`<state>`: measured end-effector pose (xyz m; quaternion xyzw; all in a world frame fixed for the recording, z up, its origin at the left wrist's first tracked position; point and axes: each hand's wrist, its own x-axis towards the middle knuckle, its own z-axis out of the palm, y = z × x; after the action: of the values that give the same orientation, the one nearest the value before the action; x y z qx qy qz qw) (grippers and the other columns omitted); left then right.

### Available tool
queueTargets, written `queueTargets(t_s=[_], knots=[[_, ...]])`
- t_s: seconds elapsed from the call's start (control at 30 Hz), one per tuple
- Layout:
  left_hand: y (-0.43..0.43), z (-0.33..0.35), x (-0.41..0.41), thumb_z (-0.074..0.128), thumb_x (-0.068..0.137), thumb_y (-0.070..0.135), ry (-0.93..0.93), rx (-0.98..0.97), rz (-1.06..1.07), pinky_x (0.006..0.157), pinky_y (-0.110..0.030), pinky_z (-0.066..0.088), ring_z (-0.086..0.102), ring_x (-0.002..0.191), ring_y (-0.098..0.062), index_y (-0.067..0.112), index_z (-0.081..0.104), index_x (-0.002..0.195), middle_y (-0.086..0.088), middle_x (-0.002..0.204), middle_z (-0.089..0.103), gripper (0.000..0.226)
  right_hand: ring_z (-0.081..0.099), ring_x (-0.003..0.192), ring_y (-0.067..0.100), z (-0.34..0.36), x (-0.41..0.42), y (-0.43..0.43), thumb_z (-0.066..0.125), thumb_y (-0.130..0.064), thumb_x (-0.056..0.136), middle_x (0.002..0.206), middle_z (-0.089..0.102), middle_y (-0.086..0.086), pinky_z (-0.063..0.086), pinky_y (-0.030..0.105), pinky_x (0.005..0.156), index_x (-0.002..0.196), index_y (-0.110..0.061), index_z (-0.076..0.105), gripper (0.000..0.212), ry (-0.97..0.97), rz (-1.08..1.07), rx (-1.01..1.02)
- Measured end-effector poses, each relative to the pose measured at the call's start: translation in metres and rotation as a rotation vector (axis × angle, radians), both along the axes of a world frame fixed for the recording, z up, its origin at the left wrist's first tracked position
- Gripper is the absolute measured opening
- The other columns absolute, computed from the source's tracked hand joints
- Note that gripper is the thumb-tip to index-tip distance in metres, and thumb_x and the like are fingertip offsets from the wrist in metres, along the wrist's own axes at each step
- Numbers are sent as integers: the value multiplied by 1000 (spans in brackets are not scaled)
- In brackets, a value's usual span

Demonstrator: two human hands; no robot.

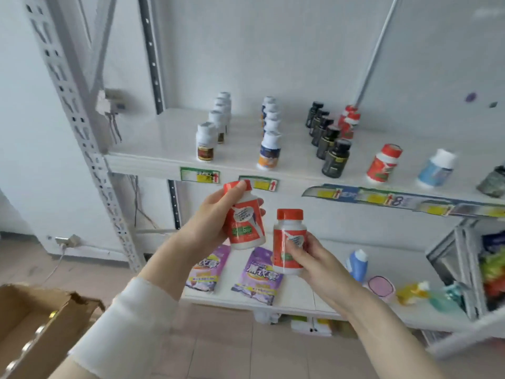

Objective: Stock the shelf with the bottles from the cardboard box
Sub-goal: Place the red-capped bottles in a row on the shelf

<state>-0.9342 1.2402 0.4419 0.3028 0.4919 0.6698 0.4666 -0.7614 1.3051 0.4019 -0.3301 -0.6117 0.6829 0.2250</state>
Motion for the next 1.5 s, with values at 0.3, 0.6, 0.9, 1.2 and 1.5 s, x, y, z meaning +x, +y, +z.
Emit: queueTargets(t_s=[0.3, 0.6, 0.9, 1.2, 1.5], knots=[[110, 62, 102, 49, 90, 33, 206, 10, -203, 73, -27, 55, 71, 79, -12, 22, 56, 104, 3, 84, 73, 20, 61, 106, 11, 64, 121, 94, 55, -30, 82, 111, 64, -5, 48, 21, 90, 121, -23, 49, 40, 118, -186, 106], [234, 105, 127, 47, 93, 35, 411, 63, -274, 94, -37, 48, 65, 96, -16, 19, 51, 110, -2, 102, 67, 23, 60, 110, 17, 119, 152, 194, 64, -29, 80, 115, 64, 0, 41, 43, 106, 123, -17, 50, 47, 137, -381, 269], [388, 115, 91, 51, 92, 39, 840, -7, -227, 82, -27, 42, 55, 99, -16, 16, 44, 130, 2, 109, 54, 45, 60, 104, 16, 143, 113, 333, 72, -22, 78, 119, 61, 2, 47, 35, 94, 119, -21, 45, 49, -104, -388, 407], [479, 88, 60, 66, 84, 35, 1139, -178, -325, 96, -38, 49, 59, 110, -22, 15, 47, 132, -4, 124, 59, 55, 59, 104, 19, 120, 73, 407, 80, -10, 70, 112, 59, 2, 49, 33, 90, 120, -19, 41, 64, -428, -156, 407], [501, 69, 53, 71, 81, 30, 1242, -307, -410, 85, -29, 55, 63, 99, -22, 9, 53, 123, -7, 116, 62, 50, 54, 84, 9, 97, 54, 423, 78, -6, 70, 84, 52, -13, 48, 18, 66, 104, -20, 39, 54, -581, 42, 357]])
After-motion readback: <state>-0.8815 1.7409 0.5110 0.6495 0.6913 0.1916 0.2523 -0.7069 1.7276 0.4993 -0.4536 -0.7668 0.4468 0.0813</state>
